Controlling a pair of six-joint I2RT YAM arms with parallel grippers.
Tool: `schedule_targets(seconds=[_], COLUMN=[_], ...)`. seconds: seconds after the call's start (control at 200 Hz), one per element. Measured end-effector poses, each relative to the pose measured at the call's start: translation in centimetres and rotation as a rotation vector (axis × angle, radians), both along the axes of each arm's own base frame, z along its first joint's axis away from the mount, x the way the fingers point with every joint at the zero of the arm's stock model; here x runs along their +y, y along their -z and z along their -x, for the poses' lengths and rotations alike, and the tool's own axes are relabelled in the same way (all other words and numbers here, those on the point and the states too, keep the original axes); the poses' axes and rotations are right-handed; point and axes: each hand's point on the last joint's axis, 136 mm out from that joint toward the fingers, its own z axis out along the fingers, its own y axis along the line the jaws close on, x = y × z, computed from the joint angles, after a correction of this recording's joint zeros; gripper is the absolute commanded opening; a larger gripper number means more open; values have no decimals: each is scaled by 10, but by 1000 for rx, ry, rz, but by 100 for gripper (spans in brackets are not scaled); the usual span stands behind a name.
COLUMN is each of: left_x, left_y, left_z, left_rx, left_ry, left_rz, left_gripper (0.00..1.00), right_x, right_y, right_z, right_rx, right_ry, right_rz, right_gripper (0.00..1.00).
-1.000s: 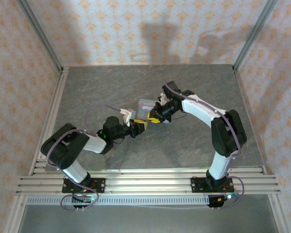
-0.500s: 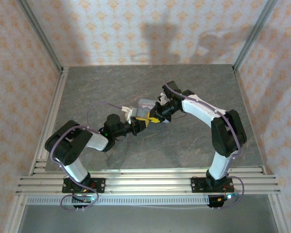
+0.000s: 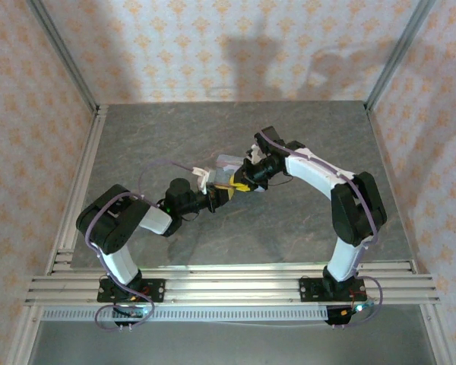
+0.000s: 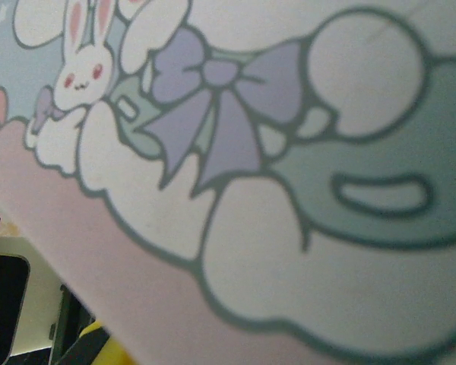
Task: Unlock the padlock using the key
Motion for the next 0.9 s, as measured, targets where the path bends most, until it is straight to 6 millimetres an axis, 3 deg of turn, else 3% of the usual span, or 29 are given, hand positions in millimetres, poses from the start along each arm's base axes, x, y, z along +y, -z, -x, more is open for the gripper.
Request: schedule_targets(seconds=[0.175,0.315,0.581,0.901], left_x=[0,0,-1,-7], left_y=[1,2,8,19], left_z=[0,-1,-4,-2], left_rx=[3,6,14,20], left_ry=[-1,-2,-12,-17], left_rz=[-2,-3,8,-4], left_gripper=[0,0,0,0], right_x=[0,-1,-3,-6], right_y=[1,2,7,12], right_z=[0,-1,-4,-4], right_rx=[-3,-8,-29,-26], right_ry=[0,2,13,33], right_rz=[-1,0,13,32], right_gripper=[0,0,24,38])
